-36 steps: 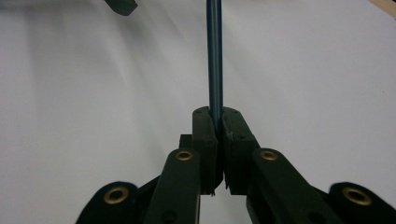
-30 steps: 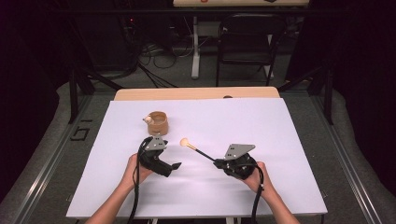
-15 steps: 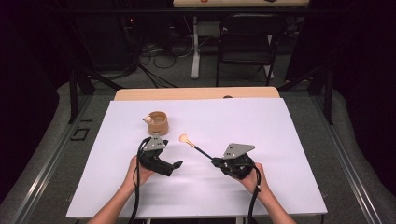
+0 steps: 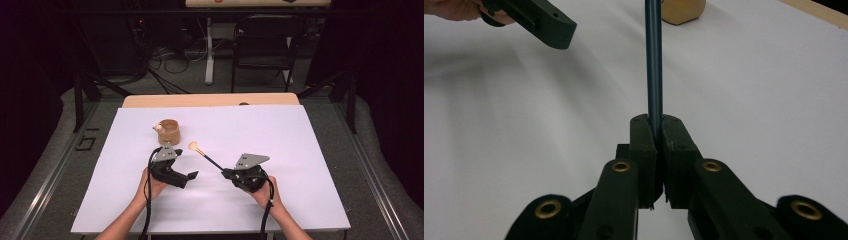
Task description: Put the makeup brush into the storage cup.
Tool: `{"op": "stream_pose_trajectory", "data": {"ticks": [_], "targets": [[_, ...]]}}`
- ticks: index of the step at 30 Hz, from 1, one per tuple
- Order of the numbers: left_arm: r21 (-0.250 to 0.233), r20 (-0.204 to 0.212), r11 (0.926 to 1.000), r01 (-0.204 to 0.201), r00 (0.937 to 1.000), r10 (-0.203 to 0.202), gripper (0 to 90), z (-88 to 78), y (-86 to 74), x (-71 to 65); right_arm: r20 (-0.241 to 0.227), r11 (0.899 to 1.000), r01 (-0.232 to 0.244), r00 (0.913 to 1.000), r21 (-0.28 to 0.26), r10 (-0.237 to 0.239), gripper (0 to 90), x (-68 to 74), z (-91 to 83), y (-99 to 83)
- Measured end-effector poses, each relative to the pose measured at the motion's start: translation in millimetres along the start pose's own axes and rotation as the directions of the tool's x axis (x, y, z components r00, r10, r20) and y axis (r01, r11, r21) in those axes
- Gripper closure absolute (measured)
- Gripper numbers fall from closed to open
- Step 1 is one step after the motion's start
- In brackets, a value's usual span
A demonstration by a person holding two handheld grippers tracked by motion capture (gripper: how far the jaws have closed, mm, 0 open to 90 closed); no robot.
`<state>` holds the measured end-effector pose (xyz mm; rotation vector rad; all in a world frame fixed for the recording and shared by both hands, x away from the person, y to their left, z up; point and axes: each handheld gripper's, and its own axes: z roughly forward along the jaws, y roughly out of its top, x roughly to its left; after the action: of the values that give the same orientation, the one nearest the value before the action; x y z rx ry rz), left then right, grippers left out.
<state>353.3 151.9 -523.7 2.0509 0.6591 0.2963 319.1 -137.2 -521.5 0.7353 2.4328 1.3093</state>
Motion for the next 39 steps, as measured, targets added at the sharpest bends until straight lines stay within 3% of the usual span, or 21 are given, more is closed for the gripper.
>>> {"op": "stream_pose_trajectory", "data": {"ticks": [4,11,15,19,20,24,29,35,37,38,39], "targets": [[-0.027,0.031,0.9993,0.026,0.9992,-0.025,0.0,-0.7,-0.9,0.5,0.009,1.0,-0.011,0.9999,-0.007,0.011,85.5,2.2,2.3,1.5],[-0.036,0.016,0.9983,0.046,0.9988,-0.046,0.0,0.8,-0.1,-0.1,-0.005,0.999,-0.036,0.9993,-0.03,0.036,85.5,4.5,6.8,1.2],[-0.04,0.021,0.9981,0.047,0.9987,-0.046,0.0,0.5,0.9,0.1,0.001,0.998,-0.042,0.9991,-0.039,0.042,85.5,6.6,8.7,1.6],[-0.053,0.028,0.9966,0.063,0.9977,-0.062,0.0,0.0,1.7,1.3,0.001,0.998,-0.048,0.9988,-0.047,0.049,85.5,7.9,11.7,1.9],[-0.059,0.03,0.9947,0.085,0.9961,-0.083,0.3,0.2,2.1,1.9,0.005,0.998,-0.046,0.9989,-0.049,0.047,85.5,9.5,13.3,2.3],[-0.064,0.046,0.994,0.089,0.9952,-0.086,1.4,0.6,3.4,1.6,0.009,0.998,-0.047,0.9988,-0.05,0.048,85.4,11.2,15.4,2.9],[-0.079,0.056,0.9938,0.078,0.9957,-0.074,13.5,0.4,5.3,-0.4,0.002,0.997,-0.056,0.9984,-0.05,0.056,85.4,13.5,21.7,2.9],[-0.097,0.066,0.9915,0.087,0.9946,-0.081,19.3,0.3,6.8,-0.8,0.001,0.997,-0.064,0.998,-0.052,0.064,85.4,15.7,27.0,3.2],[-0.106,0.068,0.9903,0.09,0.9942,-0.083,24.4,0.4,7.0,-1.1,-0.005,0.996,-0.064,0.9979,-0.054,0.064,85.4,17.1,29.2,3.6],[-0.111,0.071,0.9897,0.09,0.9941,-0.082,31.4,0.2,7.0,-1.0,-0.003,0.997,-0.064,0.998,-0.053,0.063,85.4,18.5,31.4,4.5],[-0.114,0.065,0.9893,0.091,0.9944,-0.084,31.4,-0.3,7.0,-1.2,-0.003,0.997,-0.064,0.998,-0.053,0.063,85.4,18.5,31.4,4.5]]}}
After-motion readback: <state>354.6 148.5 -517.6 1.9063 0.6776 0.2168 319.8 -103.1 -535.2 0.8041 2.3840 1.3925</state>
